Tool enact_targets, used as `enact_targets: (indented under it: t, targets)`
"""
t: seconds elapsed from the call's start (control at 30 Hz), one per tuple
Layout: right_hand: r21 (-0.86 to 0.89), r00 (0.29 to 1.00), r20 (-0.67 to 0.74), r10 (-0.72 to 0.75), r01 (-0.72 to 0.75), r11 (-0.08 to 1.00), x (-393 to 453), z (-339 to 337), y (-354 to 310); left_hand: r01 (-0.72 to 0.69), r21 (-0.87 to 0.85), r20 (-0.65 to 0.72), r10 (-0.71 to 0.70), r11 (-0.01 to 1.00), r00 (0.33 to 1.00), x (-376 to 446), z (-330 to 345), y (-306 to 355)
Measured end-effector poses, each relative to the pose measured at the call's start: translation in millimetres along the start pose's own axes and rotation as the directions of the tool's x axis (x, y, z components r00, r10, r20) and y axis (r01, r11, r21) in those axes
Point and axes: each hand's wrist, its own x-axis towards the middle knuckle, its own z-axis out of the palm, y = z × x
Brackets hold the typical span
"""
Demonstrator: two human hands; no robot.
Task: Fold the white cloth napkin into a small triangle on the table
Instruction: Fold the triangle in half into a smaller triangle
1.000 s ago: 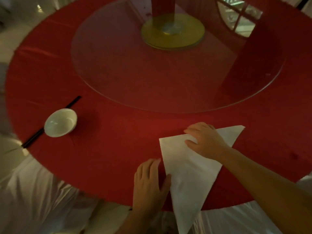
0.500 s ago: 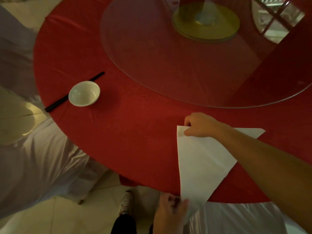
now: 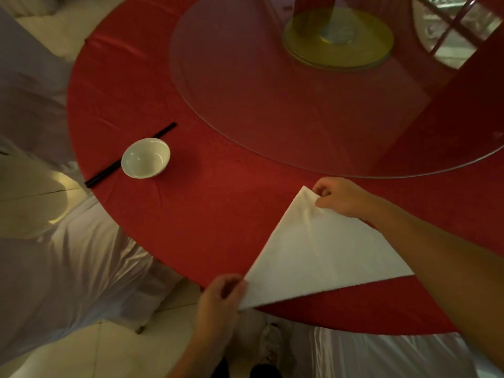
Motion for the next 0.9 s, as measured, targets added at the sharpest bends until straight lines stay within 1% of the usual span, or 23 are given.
enact_targets:
  t: [0.07,0.13,0.23,0.27,0.3,0.33,0.37,0.4,0.43,0.47,0.5,0.53,0.57,0.6,0.63,0.67,0.7,0.77,0.83,0.9]
  targets:
    - [0.081,0.998,-0.045,0.047,-0.043,0.996,1,6,5,-0.074,0.058,-0.058,0.077,0.996,0.995,25,-15,10]
    - [0.138,0.992,-0.092,0.090,-0.077,0.987,0,12,9,-0.110,0.153,-0.078,0.123,0.982,0.989,46,-22,20]
    - [0.132,0.973,-0.195,0.122,-0.097,0.987,-10,17,10,-0.133,0.262,-0.124,0.170,0.956,0.978,64,-21,29]
    - [0.108,0.963,-0.243,0.118,-0.094,0.990,-15,19,9,-0.134,0.329,-0.145,0.190,0.935,0.971,64,-18,31]
    - [0.066,0.949,-0.301,0.099,-0.082,0.994,-22,22,9,-0.150,0.439,-0.171,0.246,0.886,0.954,62,-14,31]
    - [-0.002,0.931,-0.361,0.055,-0.060,0.998,-29,25,8,-0.189,0.562,-0.177,0.340,0.805,0.923,59,-8,31]
    - [-0.086,0.911,-0.413,-0.017,-0.021,0.996,-36,30,7,-0.248,0.656,-0.151,0.446,0.713,0.882,55,-1,32]
    - [-0.160,0.888,-0.446,-0.109,0.040,0.986,-42,37,5,-0.320,0.700,-0.100,0.532,0.638,0.841,51,9,34]
    - [-0.211,0.865,-0.456,-0.210,0.124,0.970,-47,45,1,-0.390,0.707,-0.038,0.583,0.590,0.812,47,21,37]
    - [-0.247,0.846,-0.433,-0.311,0.221,0.944,-49,52,-5,-0.454,0.698,0.029,0.612,0.553,0.790,46,36,41]
    - [-0.289,0.830,-0.380,-0.407,0.311,0.905,-47,61,-10,-0.509,0.689,0.099,0.629,0.516,0.771,46,53,45]
    - [-0.346,0.827,-0.286,-0.483,0.381,0.857,-43,68,-13,-0.550,0.689,0.161,0.640,0.472,0.751,47,70,48]
    - [-0.418,0.831,-0.166,-0.530,0.428,0.802,-38,75,-15,-0.573,0.695,0.210,0.639,0.435,0.740,49,85,51]
    - [-0.488,0.839,-0.067,-0.541,0.445,0.751,-32,79,-14,-0.572,0.705,0.243,0.615,0.419,0.750,53,97,52]
    - [-0.535,0.857,-0.013,-0.515,0.429,0.728,-26,81,-10,-0.554,0.717,0.257,0.579,0.422,0.774,58,106,51]
    - [-0.551,0.876,-0.013,-0.481,0.395,0.735,-23,82,-6,-0.534,0.731,0.266,0.543,0.425,0.796,63,112,48]
    - [-0.551,0.884,-0.049,-0.466,0.365,0.751,-22,81,-2,-0.522,0.748,0.282,0.516,0.409,0.809,67,114,43]
    - [-0.570,0.882,-0.104,-0.460,0.326,0.755,-24,83,4,-0.523,0.779,0.320,0.497,0.346,0.806,71,112,30]
    - [-0.578,0.897,-0.115,-0.426,0.288,0.764,-25,87,6,-0.510,0.797,0.312,0.503,0.322,0.806,70,104,20]
    - [-0.581,0.910,-0.119,-0.397,0.260,0.771,-23,91,8,-0.475,0.817,0.275,0.503,0.326,0.819,68,95,13]
